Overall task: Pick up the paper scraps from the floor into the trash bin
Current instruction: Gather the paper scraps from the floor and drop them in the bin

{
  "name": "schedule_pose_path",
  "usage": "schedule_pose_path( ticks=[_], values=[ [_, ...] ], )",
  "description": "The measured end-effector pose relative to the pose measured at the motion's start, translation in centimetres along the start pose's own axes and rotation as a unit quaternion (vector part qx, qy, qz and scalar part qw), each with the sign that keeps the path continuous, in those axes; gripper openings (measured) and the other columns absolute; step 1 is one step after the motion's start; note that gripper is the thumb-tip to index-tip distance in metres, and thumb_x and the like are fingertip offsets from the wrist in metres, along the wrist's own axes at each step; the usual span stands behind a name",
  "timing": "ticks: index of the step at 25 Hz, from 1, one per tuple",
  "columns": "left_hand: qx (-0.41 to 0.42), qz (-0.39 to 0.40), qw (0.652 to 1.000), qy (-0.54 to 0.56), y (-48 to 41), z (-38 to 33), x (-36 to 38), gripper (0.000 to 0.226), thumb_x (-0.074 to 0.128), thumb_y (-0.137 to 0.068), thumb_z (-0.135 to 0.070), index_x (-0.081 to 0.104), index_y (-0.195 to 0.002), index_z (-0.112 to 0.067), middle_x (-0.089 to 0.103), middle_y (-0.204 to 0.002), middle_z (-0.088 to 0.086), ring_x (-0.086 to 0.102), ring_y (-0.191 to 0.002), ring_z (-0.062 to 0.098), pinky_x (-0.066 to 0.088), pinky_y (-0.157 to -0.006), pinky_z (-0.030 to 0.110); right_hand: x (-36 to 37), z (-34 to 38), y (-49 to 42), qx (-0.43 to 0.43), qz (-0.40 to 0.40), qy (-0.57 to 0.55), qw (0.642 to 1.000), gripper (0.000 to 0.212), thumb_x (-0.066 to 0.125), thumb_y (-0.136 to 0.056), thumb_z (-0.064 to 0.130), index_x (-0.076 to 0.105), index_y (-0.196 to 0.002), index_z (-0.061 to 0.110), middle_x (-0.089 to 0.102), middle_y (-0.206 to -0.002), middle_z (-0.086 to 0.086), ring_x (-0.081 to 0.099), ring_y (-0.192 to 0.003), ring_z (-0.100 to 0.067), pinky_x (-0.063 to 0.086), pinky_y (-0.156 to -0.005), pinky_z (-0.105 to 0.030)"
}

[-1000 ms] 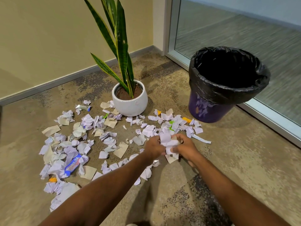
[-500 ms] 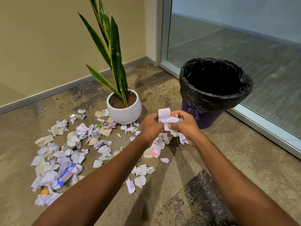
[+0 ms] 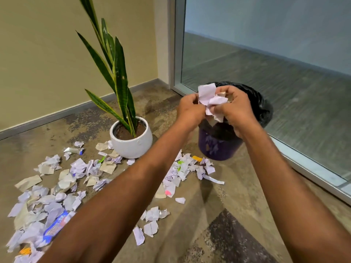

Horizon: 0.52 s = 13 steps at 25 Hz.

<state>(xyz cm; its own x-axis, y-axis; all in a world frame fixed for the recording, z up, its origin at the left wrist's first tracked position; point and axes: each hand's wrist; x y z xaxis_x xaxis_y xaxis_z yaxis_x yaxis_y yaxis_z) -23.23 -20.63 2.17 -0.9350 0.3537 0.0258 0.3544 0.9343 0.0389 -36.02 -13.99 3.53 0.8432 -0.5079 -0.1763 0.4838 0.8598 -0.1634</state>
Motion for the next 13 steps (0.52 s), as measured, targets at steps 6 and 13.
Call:
schedule_pose_path(
  ticks=[6,13],
  values=[
    [-0.048,0.081,0.995,0.046,-2.7,-0.8,3.5,0.025,0.071,-0.092,0.006,0.073,-0.112,-0.008,0.078,-0.1,0.007,0.076,-0.089,0.02,0.064,-0.064,0.024,-2.7,-1.8,-3.8,0.024,-0.066,0.025,0.997,0.044,0.077,-0.056,0.0,0.071,-0.092,0.025,0.08,-0.096,-0.006,0.077,-0.086,-0.027,0.065,-0.071,-0.047],
    [-0.102,0.103,0.985,0.094,-3.5,0.4,4.2,0.056,0.05,-0.094,0.018,0.054,-0.146,-0.002,0.062,-0.118,0.007,0.07,-0.105,0.029,0.063,-0.097,0.047,-4.3,-5.6,-5.1,0.053,-0.101,0.052,0.992,0.06,0.079,-0.063,-0.001,0.077,-0.119,0.021,0.078,-0.118,-0.002,0.076,-0.106,-0.021,0.066,-0.086,-0.042]
  ],
)
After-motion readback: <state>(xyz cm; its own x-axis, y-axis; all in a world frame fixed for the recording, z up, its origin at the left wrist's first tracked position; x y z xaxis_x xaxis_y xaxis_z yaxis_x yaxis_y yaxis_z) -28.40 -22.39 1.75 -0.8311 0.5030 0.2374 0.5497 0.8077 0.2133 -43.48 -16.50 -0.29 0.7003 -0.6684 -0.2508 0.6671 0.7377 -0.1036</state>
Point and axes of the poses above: each hand's wrist, its own y-axis away from the middle knuckle, its own x-axis out of the palm, z = x × y
